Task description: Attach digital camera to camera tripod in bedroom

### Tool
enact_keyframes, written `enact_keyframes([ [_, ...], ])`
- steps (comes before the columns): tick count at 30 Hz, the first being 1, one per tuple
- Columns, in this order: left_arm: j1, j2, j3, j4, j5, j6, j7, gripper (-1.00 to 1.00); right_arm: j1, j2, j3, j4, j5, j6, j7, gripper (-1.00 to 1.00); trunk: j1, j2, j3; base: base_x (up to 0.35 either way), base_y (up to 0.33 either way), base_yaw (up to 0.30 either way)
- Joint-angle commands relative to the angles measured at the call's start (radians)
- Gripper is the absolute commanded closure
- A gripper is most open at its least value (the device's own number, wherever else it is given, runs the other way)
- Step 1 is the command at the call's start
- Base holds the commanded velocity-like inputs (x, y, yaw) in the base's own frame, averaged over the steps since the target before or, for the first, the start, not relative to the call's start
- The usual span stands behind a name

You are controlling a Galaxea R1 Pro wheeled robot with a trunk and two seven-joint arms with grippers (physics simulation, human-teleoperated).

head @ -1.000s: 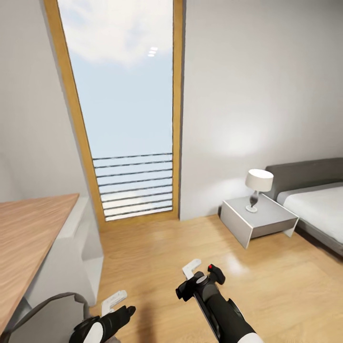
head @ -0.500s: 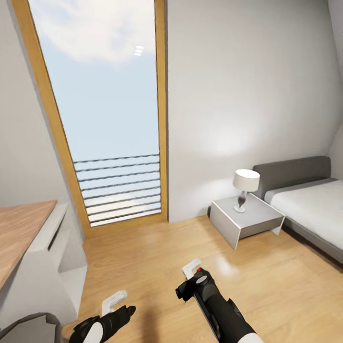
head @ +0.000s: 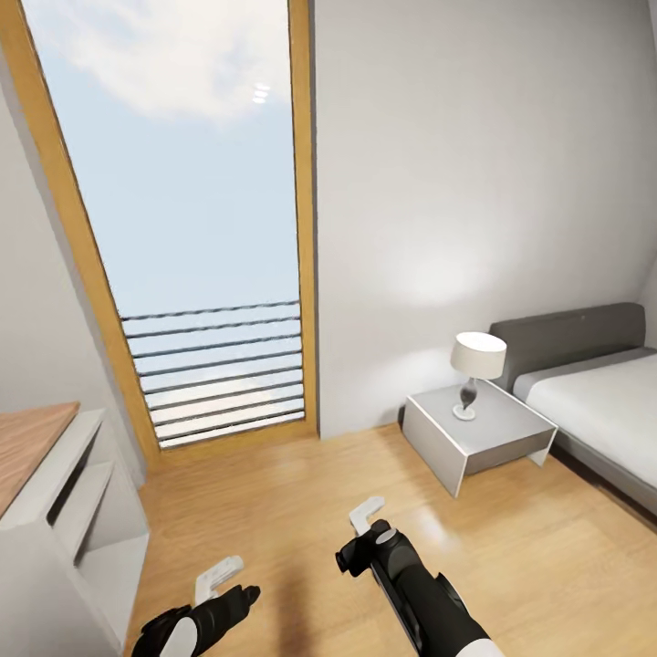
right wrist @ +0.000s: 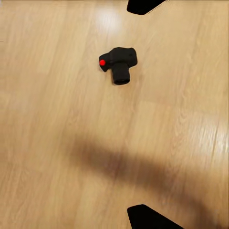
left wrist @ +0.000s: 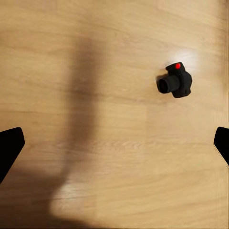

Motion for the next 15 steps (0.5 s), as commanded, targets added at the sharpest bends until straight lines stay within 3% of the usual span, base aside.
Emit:
enact_keyframes([
  [1,-0.001,0.0,-0.002,-0.002,0.01,0.002,0.009,-1.0,-0.001,0.0,0.0,-0.002,0.011,0.005,0.007,-1.0,0.001,-0.001,-0.001,0.335,-0.003,0.0],
  [8,0.0,0.0,-0.002,-0.002,0.01,0.002,0.012,-1.0,0.0,0.0,0.0,-0.002,0.011,0.005,0.007,-1.0,0.001,-0.001,-0.001,0.322,-0.071,0.0],
  [15,0.0,0.0,-0.002,-0.002,0.01,0.002,0.012,-1.0,0.0,0.0,0.0,-0.002,0.011,0.006,0.007,-1.0,0.001,-0.001,-0.001,0.138,-0.052,0.0],
])
